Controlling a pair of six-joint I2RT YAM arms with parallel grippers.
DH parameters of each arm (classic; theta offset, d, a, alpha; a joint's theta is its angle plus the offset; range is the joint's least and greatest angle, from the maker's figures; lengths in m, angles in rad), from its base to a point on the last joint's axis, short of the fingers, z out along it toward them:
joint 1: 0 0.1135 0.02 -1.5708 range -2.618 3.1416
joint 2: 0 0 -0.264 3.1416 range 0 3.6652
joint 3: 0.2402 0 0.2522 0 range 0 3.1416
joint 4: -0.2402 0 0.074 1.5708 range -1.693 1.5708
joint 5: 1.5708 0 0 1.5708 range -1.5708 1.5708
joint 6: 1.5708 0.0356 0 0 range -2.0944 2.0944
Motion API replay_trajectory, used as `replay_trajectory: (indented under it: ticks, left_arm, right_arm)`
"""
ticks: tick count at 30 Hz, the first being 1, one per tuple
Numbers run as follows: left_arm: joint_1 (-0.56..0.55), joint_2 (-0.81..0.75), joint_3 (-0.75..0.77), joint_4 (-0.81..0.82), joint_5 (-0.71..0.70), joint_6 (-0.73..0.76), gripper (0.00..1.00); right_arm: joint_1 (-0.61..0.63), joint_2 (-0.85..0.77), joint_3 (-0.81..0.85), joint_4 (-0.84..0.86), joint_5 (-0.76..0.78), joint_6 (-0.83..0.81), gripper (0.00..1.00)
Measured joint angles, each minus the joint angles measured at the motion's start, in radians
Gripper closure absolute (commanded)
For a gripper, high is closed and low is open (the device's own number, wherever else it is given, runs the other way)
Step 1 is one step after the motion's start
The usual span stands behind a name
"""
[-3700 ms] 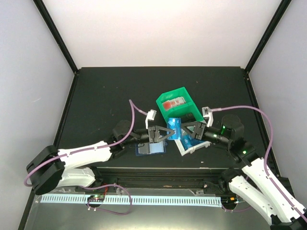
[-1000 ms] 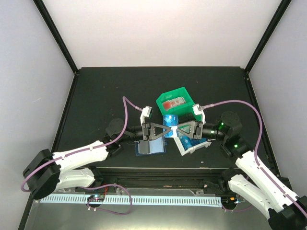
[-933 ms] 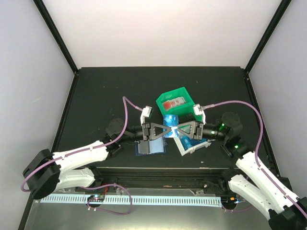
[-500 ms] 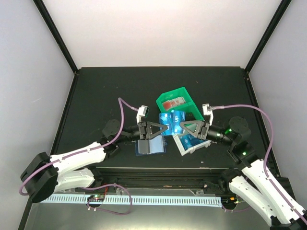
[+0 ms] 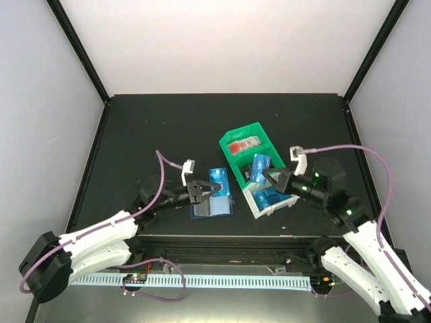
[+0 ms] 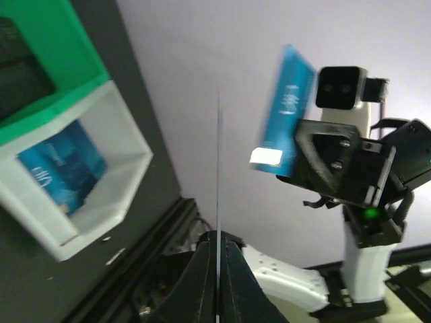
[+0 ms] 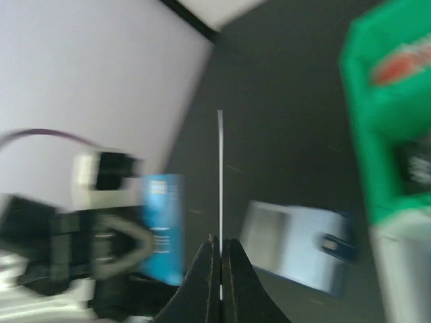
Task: Put the credit cards into the card holder
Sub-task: Pick up the credit card from the storage box, then insert the credit card into the card holder.
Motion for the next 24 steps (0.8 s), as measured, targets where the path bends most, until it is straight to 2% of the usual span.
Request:
replay_trajectory:
  ticks: [4,9,15,24]
  left_arm:
    - [0.002,-0.061,-0.01,-0.163,-0.037,0.097,0.99]
    - [0.002,-0.099,-0.014,-0.328,-0.077,0.196,0.98]
    - [0.002,-0.101,-0.016,-0.415,-0.104,0.256,0.99]
    - [0.002,-0.056,-0.015,-0.446,-0.106,0.291,0.98]
  right_arm:
    - [-0.002,0.155,-0.037,-0.187,0.141,-0.142,0.99]
    - [-0.002,0.278,-0.11,-0.279,0.208,-0.222,0.99]
    - [-0.002,0.363,-0.121,-0.281,0.248,-0.267,0.99]
    - [-0.002,0.444,-0.121,-0.246,0.257,-0.288,0.99]
